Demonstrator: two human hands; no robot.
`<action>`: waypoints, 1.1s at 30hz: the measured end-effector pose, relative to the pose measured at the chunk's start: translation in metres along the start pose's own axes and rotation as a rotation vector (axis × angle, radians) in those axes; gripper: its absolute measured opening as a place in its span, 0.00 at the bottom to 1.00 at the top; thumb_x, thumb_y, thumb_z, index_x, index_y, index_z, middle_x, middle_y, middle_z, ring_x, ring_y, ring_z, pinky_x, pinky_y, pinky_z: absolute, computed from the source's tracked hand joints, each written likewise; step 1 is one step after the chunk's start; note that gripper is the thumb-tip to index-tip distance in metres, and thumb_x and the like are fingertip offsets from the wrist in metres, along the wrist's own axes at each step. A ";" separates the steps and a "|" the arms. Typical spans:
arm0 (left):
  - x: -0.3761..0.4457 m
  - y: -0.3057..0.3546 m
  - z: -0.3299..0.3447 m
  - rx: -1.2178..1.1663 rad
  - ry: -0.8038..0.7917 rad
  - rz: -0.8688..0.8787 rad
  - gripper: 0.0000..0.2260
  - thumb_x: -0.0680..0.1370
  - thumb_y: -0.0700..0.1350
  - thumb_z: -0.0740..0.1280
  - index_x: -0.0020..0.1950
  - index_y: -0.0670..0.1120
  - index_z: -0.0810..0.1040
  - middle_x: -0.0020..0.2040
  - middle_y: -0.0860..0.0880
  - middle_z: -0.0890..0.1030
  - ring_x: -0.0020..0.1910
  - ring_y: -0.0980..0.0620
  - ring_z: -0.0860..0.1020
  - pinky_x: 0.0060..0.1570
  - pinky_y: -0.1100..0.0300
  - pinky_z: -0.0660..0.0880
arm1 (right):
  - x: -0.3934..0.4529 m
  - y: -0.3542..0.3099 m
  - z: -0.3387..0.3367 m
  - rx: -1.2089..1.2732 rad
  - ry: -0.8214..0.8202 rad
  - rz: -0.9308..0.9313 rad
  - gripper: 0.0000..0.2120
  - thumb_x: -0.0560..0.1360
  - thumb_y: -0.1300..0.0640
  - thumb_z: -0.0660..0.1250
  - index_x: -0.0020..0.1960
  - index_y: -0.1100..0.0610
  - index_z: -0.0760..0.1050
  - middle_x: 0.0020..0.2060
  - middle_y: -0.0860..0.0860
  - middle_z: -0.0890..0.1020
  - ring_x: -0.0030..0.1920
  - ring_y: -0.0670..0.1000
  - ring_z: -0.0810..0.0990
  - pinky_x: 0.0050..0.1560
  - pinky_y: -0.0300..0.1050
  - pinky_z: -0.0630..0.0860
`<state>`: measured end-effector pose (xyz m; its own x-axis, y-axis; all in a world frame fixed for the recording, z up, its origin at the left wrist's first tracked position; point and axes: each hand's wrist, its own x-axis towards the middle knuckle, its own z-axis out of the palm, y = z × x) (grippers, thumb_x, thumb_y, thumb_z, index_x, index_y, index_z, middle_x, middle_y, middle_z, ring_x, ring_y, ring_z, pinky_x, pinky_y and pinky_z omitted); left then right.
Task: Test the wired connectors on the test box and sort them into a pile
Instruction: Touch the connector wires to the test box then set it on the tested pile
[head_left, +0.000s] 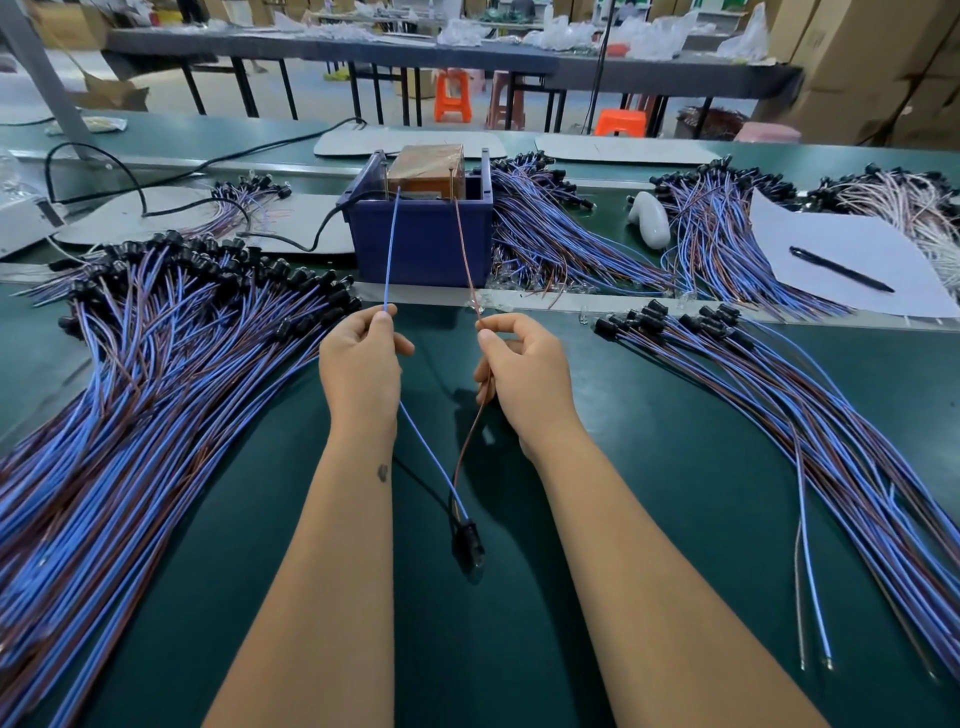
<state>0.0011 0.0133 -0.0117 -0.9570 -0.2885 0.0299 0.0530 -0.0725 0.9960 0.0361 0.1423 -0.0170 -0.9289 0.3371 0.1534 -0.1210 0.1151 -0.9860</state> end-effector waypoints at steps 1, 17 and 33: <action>0.001 0.000 -0.001 -0.005 0.004 -0.001 0.09 0.82 0.43 0.61 0.49 0.49 0.80 0.26 0.56 0.77 0.23 0.58 0.65 0.28 0.65 0.65 | 0.000 0.000 0.000 -0.004 -0.001 0.000 0.07 0.79 0.60 0.62 0.47 0.51 0.76 0.23 0.47 0.75 0.24 0.47 0.73 0.27 0.37 0.72; 0.006 -0.001 -0.004 0.001 0.021 -0.015 0.09 0.82 0.43 0.61 0.48 0.50 0.80 0.25 0.56 0.78 0.22 0.58 0.66 0.26 0.65 0.67 | 0.000 0.000 0.001 -0.025 -0.010 -0.024 0.07 0.79 0.61 0.62 0.50 0.52 0.77 0.26 0.50 0.75 0.27 0.49 0.74 0.27 0.36 0.72; 0.016 -0.009 -0.004 0.096 0.000 0.076 0.09 0.82 0.42 0.60 0.51 0.48 0.79 0.25 0.56 0.77 0.23 0.58 0.66 0.28 0.61 0.66 | 0.001 0.002 0.001 -0.030 -0.013 -0.018 0.08 0.79 0.61 0.63 0.48 0.50 0.77 0.26 0.49 0.75 0.26 0.48 0.74 0.27 0.37 0.72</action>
<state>-0.0140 0.0051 -0.0206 -0.9512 -0.2898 0.1060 0.0982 0.0415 0.9943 0.0344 0.1416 -0.0186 -0.9310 0.3229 0.1700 -0.1275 0.1487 -0.9806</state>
